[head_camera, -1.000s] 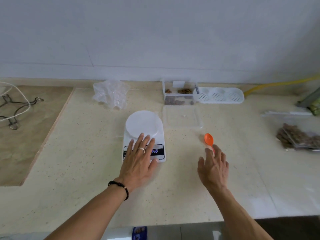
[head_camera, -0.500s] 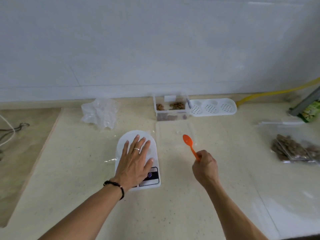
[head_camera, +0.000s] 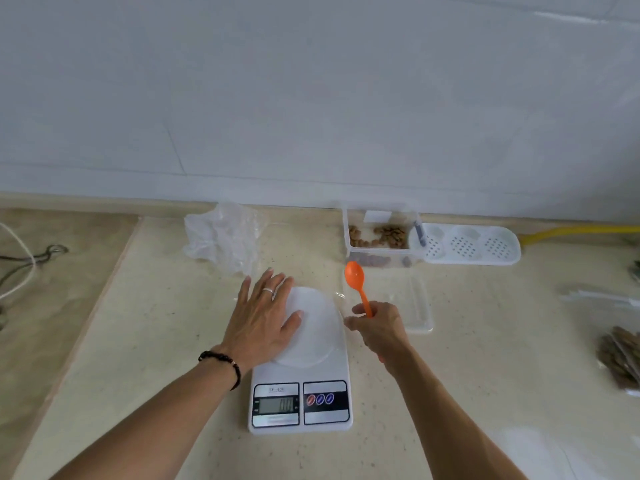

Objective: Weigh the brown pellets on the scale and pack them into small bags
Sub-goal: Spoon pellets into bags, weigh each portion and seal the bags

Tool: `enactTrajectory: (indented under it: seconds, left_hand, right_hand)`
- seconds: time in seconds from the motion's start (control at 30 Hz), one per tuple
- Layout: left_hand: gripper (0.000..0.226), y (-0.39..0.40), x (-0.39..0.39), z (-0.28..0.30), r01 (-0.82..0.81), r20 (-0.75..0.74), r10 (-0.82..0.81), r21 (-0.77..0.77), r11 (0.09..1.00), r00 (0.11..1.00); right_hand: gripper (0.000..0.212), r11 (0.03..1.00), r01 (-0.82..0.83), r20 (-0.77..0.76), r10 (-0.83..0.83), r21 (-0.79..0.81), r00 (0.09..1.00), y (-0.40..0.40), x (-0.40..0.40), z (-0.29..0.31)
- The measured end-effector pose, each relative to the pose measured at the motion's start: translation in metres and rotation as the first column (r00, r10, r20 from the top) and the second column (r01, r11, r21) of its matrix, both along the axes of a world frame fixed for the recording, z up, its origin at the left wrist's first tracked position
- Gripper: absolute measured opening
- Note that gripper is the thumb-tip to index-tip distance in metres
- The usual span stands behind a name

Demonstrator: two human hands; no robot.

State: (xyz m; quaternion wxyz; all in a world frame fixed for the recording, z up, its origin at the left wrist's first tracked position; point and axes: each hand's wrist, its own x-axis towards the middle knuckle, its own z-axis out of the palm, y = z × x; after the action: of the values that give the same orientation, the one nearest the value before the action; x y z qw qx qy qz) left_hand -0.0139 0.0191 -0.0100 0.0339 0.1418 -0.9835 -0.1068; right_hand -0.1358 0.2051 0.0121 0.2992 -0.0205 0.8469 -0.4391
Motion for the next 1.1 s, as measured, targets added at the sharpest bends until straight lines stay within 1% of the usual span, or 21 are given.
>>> enactTrajectory:
  seconds: [0.07, 0.1, 0.17, 0.23, 0.3, 0.33, 0.37, 0.4, 0.47, 0.53, 0.57, 0.6, 0.63, 0.7, 0.73, 0.77, 0.8, 0.87, 0.93, 1.03, 1.1]
  left_hand:
    - [0.083, 0.001, -0.006, 0.003, 0.015, 0.04, -0.017, 0.057, 0.998, 0.999]
    - [0.085, 0.001, -0.01, 0.006, 0.03, 0.061, -0.036, 0.091, 0.995, 0.998]
    - [0.084, 0.003, -0.02, 0.015, 0.063, 0.075, -0.077, 0.171, 0.983, 0.994]
    - [0.076, 0.004, -0.033, 0.025, 0.044, 0.034, -0.056, 0.302, 0.952, 0.998]
    - [0.051, 0.007, -0.046, 0.037, -0.023, -0.035, 0.044, 0.468, 0.883, 0.998]
    - [0.035, 0.008, -0.051, 0.042, -0.045, -0.042, 0.08, 0.538, 0.841, 0.996]
    - [0.023, 0.01, -0.055, 0.048, -0.061, -0.031, 0.099, 0.593, 0.803, 0.995]
    - [0.02, 0.011, -0.058, 0.053, -0.075, -0.016, 0.11, 0.639, 0.766, 0.994]
    - [0.023, 0.011, -0.063, 0.061, -0.105, 0.016, 0.133, 0.709, 0.697, 0.991]
    - [0.02, 0.011, -0.065, 0.067, -0.129, 0.037, 0.153, 0.745, 0.655, 0.988]
    - [0.015, 0.012, -0.065, 0.068, -0.132, 0.038, 0.153, 0.732, 0.669, 0.987]
    - [0.017, 0.014, -0.065, 0.071, -0.123, 0.04, 0.133, 0.69, 0.714, 0.99]
    - [0.041, 0.018, -0.065, 0.075, -0.113, 0.064, 0.093, 0.624, 0.773, 0.994]
    - [0.105, 0.032, -0.065, 0.085, -0.075, 0.18, -0.013, 0.472, 0.878, 0.984]
    - [0.126, 0.041, -0.066, 0.088, -0.047, 0.224, -0.041, 0.374, 0.926, 0.974]
    - [0.138, 0.048, -0.069, 0.09, -0.021, 0.231, -0.043, 0.268, 0.963, 0.972]
    - [0.144, 0.052, -0.072, 0.089, -0.015, 0.217, -0.026, 0.185, 0.983, 0.976]
    - [0.147, 0.057, -0.078, 0.087, -0.02, 0.181, 0.0, 0.106, 0.994, 0.983]
    - [0.143, 0.059, -0.084, 0.087, -0.012, 0.159, -0.001, 0.086, 0.996, 0.987]
    - [0.123, 0.065, -0.088, 0.094, -0.008, 0.12, -0.008, 0.138, 0.99, 0.993]
    - [0.109, 0.067, -0.089, 0.096, 0.006, 0.091, -0.024, 0.198, 0.98, 0.996]
  right_hand:
    - [0.005, 0.999, -0.023, 0.017, 0.024, -0.038, 1.0, -0.005, -0.001, 0.002]
    - [0.003, 0.998, -0.035, 0.017, 0.036, -0.06, 0.999, -0.006, -0.002, 0.006]
    - [0.009, 0.994, -0.057, 0.002, 0.057, -0.098, 0.998, -0.008, -0.008, 0.017]
    - [0.013, 0.985, -0.073, 0.014, 0.076, -0.159, 0.997, -0.008, -0.014, 0.027]
    - [0.013, 0.971, -0.104, 0.021, 0.111, -0.214, 0.994, -0.008, -0.018, 0.036]
    - [0.012, 0.965, -0.131, 0.014, 0.138, -0.228, 0.99, -0.008, -0.02, 0.039]
    - [0.011, 0.957, -0.169, 0.004, 0.175, -0.235, 0.985, -0.007, -0.022, 0.042]
    - [0.01, 0.947, -0.216, -0.008, 0.221, -0.236, 0.975, -0.006, -0.023, 0.044]
    - [0.007, 0.929, -0.28, -0.011, 0.286, -0.243, 0.958, -0.005, -0.028, 0.046]
    - [0.006, 0.918, -0.283, 0.035, 0.304, -0.277, 0.952, -0.003, -0.035, 0.048]
    - [0.007, 0.913, -0.278, 0.057, 0.308, -0.297, 0.95, -0.003, -0.038, 0.049]
    - [0.008, 0.91, -0.272, 0.068, 0.307, -0.314, 0.949, -0.003, -0.041, 0.051]
    - [0.008, 0.908, -0.262, 0.069, 0.299, -0.326, 0.952, -0.002, -0.044, 0.052]
    - [0.008, 0.91, -0.237, 0.054, 0.271, -0.34, 0.961, -0.002, -0.05, 0.053]
    - [0.009, 0.912, -0.227, 0.049, 0.258, -0.341, 0.965, -0.002, -0.053, 0.054]
    - [0.011, 0.913, -0.218, 0.049, 0.25, -0.345, 0.967, -0.002, -0.056, 0.054]
    - [0.012, 0.911, -0.21, 0.055, 0.245, -0.354, 0.968, -0.002, -0.058, 0.054]
    - [0.011, 0.913, -0.2, 0.056, 0.235, -0.357, 0.97, -0.003, -0.061, 0.056]
    - [0.013, 0.917, -0.213, 0.034, 0.238, -0.336, 0.971, -0.002, -0.067, 0.058]
    - [0.017, 0.899, -0.273, 0.016, 0.297, -0.342, 0.955, 0.001, -0.075, 0.062]
    - [0.017, 0.895, -0.332, -0.021, 0.342, -0.299, 0.939, 0.002, -0.08, 0.062]
